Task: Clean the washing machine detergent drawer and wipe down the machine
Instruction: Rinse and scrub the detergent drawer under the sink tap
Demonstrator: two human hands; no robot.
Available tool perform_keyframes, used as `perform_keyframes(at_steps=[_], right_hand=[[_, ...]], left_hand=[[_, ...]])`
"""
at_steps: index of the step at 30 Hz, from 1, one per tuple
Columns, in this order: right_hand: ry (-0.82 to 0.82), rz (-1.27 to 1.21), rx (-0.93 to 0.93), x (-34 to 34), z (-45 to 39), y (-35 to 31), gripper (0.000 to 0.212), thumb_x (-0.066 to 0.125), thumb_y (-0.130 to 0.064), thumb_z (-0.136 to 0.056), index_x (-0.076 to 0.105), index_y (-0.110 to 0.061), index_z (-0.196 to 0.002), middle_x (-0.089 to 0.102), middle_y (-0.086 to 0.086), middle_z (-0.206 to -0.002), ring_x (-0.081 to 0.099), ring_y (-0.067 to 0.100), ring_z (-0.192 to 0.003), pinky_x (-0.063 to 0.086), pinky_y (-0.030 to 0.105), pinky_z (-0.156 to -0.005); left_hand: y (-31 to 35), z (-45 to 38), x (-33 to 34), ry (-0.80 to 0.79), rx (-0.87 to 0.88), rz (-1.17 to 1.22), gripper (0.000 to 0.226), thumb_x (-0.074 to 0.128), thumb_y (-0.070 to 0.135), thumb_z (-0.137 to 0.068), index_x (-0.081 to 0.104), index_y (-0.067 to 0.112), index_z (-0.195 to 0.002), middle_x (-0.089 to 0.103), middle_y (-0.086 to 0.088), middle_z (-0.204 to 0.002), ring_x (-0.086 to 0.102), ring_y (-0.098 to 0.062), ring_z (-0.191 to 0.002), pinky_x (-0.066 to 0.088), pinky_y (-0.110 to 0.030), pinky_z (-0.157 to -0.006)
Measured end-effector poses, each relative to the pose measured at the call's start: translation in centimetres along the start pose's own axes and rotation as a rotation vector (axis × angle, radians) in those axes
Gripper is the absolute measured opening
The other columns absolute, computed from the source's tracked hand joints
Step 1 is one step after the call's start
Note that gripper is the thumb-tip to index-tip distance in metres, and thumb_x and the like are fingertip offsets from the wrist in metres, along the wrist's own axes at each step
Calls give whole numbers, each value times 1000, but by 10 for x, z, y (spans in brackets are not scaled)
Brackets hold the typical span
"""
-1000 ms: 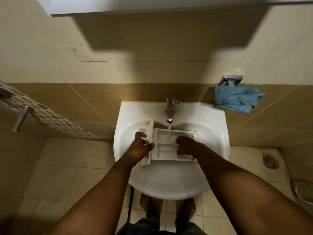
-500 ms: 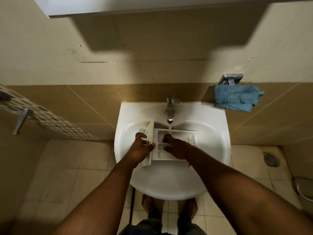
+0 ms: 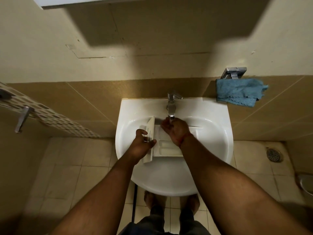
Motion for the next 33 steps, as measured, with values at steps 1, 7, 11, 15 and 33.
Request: perform_keyframes(at_steps=[1,7,11,15,33], right_hand=[[-35,127,-10,10,6,8,23,38,-3,-98,59,-5,-91,63,14,-86,63,25,-80,53,43,-88],[8,1197,-578,9,38,33,11,51,-8,-94,60,-6,-89,62,12,-91,59,27,-85,52,42,-79],[-101,1802,-755,-11,44,36,24,47,-31,-98,64,-16,-101,64,6,-98,63,24,-90,51,39,-81],[-32,2083,-711,-50,45,23,56,28,-55,-94,68,-17,-101,67,4,-105,64,27,-98,49,42,-84],[32,148,-90,-10,4,-17,13,50,-3,-95,60,-9,-91,62,9,-96,61,21,-94,53,36,-92]], left_hand=[[1,0,1,0,8,17,45,69,17,-90,34,21,-117,55,-17,-113,58,-31,-95,53,-49,-81],[1,0,0,-12,7,-22,47,70,21,-89,33,21,-119,55,-13,-114,59,-32,-102,54,-45,-84],[0,-1,0,-8,-6,-45,47,69,23,-90,33,22,-120,55,-11,-114,59,-30,-103,54,-43,-86],[-1,-1,-1,2,-7,-47,46,68,22,-91,33,20,-120,55,-12,-112,59,-28,-98,55,-42,-84],[3,2,0,14,7,-12,42,68,19,-91,35,20,-115,53,-10,-108,57,-25,-92,53,-40,-80]])
Point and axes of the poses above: each hand's wrist, its own z-axis away from the middle knuckle, its own x-axis out of the palm, y = z × x, the point moved 9 cm from there along -z, towards the middle knuckle
